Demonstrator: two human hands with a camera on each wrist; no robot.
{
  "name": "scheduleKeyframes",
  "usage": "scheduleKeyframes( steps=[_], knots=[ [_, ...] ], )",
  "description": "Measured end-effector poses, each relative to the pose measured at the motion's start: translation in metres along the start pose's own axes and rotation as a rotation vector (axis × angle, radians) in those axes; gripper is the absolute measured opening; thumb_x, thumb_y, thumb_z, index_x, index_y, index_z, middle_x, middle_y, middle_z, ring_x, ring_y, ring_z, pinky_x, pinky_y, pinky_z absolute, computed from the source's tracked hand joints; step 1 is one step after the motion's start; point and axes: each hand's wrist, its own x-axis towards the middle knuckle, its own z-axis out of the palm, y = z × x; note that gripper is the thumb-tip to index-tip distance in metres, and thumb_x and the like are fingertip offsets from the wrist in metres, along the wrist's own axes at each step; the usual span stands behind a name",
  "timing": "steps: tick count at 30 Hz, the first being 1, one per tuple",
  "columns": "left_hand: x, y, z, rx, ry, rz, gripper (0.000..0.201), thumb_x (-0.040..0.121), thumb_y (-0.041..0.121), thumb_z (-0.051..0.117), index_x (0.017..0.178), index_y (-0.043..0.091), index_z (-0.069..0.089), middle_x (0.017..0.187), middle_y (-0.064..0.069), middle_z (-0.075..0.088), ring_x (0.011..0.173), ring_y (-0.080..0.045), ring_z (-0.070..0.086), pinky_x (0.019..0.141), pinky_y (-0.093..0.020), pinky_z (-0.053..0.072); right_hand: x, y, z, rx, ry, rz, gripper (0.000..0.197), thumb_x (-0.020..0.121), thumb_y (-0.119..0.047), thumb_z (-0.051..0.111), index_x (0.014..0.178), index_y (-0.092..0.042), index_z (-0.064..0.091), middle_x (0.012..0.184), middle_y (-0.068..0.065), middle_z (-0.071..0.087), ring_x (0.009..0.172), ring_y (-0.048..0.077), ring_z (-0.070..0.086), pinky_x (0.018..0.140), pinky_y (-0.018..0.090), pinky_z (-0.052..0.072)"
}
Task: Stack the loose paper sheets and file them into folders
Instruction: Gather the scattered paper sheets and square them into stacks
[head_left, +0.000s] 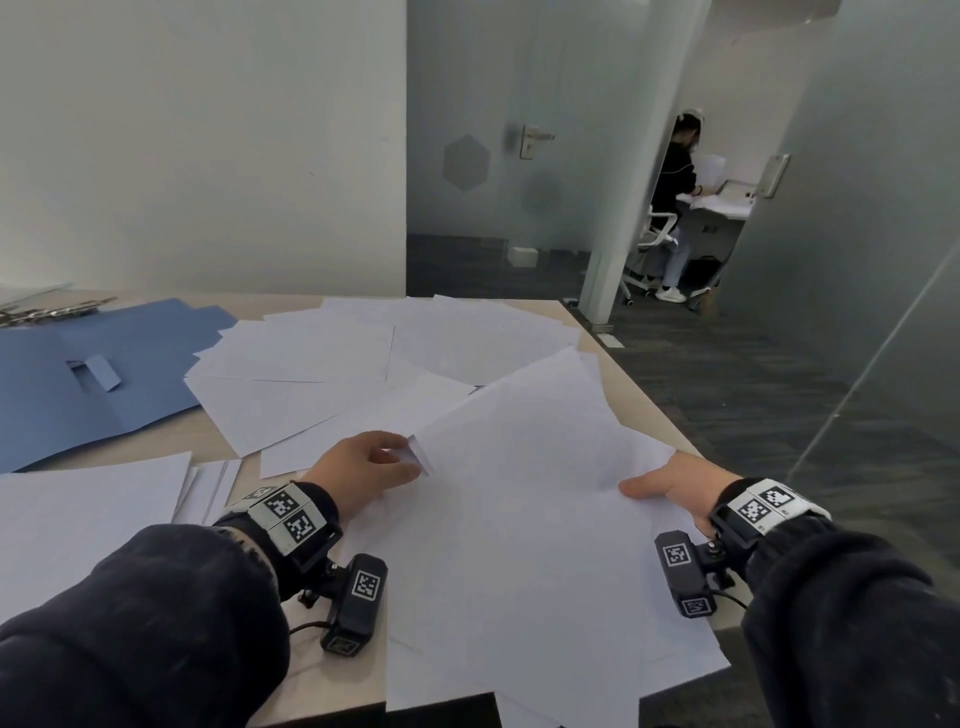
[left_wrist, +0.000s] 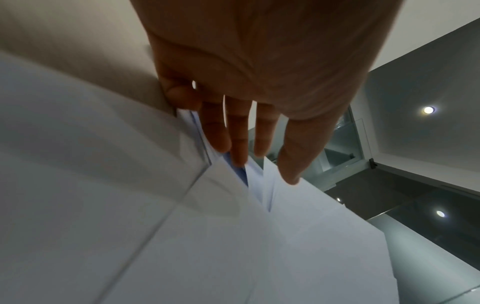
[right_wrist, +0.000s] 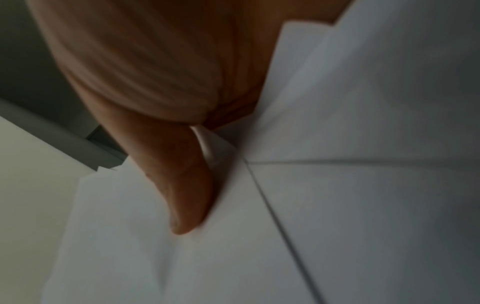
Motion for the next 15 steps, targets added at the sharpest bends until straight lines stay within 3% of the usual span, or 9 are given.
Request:
scheduleKeyframes(
  steps=[2, 5, 9, 12, 15],
  knots=[
    [-0.003, 0.003, 0.003, -0.024, -0.057, 0.017, 0.017, 0.085, 0.028, 0.081, 0.100, 0.024, 0.076, 0.087, 0.006, 0.074, 0.074, -0.015, 0.066, 0.077, -0.030, 0.056, 0.000, -0.002, 0.001, 0.038, 0.003, -0.036, 0.029, 0.088, 0.004, 0.068, 0.115, -0.006, 0.070, 0.109, 0.018, 0.075, 0.100, 0.037, 0.072, 0.092, 0.048, 0.055],
    [-0.006, 0.006, 0.004, 0.033, -0.077, 0.018, 0.009, 0.083, 0.034, 0.081, 0.086, 0.026, 0.079, 0.082, 0.011, 0.077, 0.080, -0.008, 0.071, 0.075, -0.022, 0.053, 0.000, -0.005, 0.003, 0.101, 0.010, -0.076, 0.028, 0.087, 0.006, 0.067, 0.110, -0.007, 0.071, 0.107, 0.019, 0.075, 0.097, 0.039, 0.072, 0.097, 0.054, 0.052],
    [-0.008, 0.007, 0.000, 0.067, -0.122, 0.036, 0.018, 0.086, 0.036, 0.078, 0.081, 0.018, 0.075, 0.074, 0.012, 0.073, 0.071, -0.005, 0.065, 0.071, -0.021, 0.049, 0.005, -0.010, 0.006, 0.173, 0.003, -0.160, 0.031, 0.087, 0.006, 0.066, 0.111, -0.012, 0.072, 0.115, 0.020, 0.072, 0.106, 0.042, 0.068, 0.100, 0.056, 0.050],
    [-0.011, 0.010, -0.003, 0.071, -0.162, 0.066, 0.016, 0.092, 0.030, 0.071, 0.083, 0.017, 0.070, 0.065, 0.014, 0.065, 0.058, -0.003, 0.056, 0.059, -0.017, 0.043, 0.011, -0.012, 0.014, 0.269, 0.050, -0.172, 0.026, 0.091, 0.003, 0.062, 0.100, -0.017, 0.076, 0.113, 0.018, 0.073, 0.103, 0.040, 0.069, 0.097, 0.053, 0.051],
    [-0.013, 0.010, -0.004, -0.006, -0.080, 0.017, 0.019, 0.094, 0.030, 0.066, 0.079, 0.019, 0.066, 0.066, 0.004, 0.062, 0.059, -0.016, 0.053, 0.056, -0.026, 0.044, 0.019, -0.014, 0.023, 0.329, 0.097, -0.137, 0.020, 0.096, -0.001, 0.057, 0.109, -0.006, 0.071, 0.116, 0.024, 0.071, 0.101, 0.040, 0.066, 0.100, 0.058, 0.049]
  ],
)
